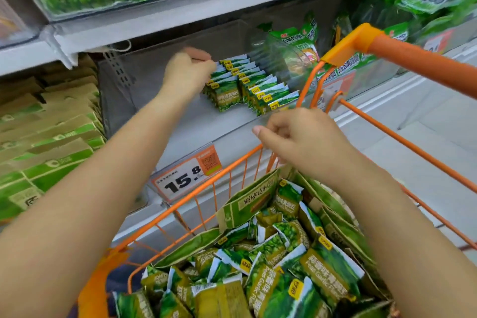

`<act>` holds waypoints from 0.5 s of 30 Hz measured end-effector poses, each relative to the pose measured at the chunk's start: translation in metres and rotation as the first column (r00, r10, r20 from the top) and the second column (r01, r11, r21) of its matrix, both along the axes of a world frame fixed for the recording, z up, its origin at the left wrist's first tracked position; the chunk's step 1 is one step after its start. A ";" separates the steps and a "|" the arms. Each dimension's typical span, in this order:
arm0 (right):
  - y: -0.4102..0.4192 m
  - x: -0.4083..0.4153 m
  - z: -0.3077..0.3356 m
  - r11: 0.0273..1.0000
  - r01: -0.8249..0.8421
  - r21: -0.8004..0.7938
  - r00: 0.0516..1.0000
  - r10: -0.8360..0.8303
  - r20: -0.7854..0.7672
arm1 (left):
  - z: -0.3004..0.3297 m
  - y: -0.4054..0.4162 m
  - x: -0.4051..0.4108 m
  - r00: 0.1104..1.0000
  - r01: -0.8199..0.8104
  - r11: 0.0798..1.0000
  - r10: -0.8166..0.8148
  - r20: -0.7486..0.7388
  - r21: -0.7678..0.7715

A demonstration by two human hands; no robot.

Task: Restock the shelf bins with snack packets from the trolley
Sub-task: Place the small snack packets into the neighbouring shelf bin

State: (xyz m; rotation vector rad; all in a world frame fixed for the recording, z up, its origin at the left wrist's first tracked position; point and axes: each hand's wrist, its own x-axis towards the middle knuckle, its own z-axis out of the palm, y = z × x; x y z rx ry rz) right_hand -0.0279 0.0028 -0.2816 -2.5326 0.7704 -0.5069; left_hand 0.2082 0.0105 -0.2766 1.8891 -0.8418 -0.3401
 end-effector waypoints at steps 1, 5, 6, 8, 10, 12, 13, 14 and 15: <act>0.000 -0.003 0.002 1.000 0.007 0.013 0.992 -0.005 -0.122 | 0.012 0.022 -0.017 0.993 0.093 0.995 -0.095 0.076 0.019; -0.001 -0.015 -0.004 0.999 0.043 0.013 0.788 -0.026 -0.615 | 0.001 0.109 -0.078 0.816 0.196 0.914 -0.352 0.459 0.354; -0.001 -0.015 -0.009 0.997 0.071 0.020 0.745 -0.040 -0.666 | -0.011 0.120 -0.084 0.770 0.173 0.922 -0.346 0.537 0.346; -0.002 -0.014 -0.018 0.992 0.118 0.034 0.708 -0.060 -0.704 | -0.030 0.131 -0.087 0.743 0.171 0.947 -0.305 0.596 0.271; -0.003 -0.012 -0.025 0.985 0.167 0.035 0.691 -0.091 -0.717 | -0.038 0.131 -0.079 0.775 0.188 0.963 -0.267 0.573 0.195; -0.003 -0.012 -0.029 0.974 0.219 0.048 0.699 -0.122 -0.705 | -0.040 0.130 -0.071 0.806 0.204 0.967 -0.255 0.534 0.154; -0.003 -0.011 -0.030 0.970 0.236 0.055 0.707 -0.133 -0.695 | -0.041 0.130 -0.068 0.807 0.208 0.966 -0.256 0.531 0.150; -0.002 -0.009 -0.031 0.970 0.239 0.048 0.703 -0.139 -0.697 | -0.043 0.130 -0.065 0.806 0.215 0.965 -0.260 0.532 0.147; 0.000 -0.007 -0.033 0.974 0.224 0.026 0.683 -0.138 -0.717 | -0.043 0.130 -0.064 0.807 0.224 0.963 -0.269 0.526 0.149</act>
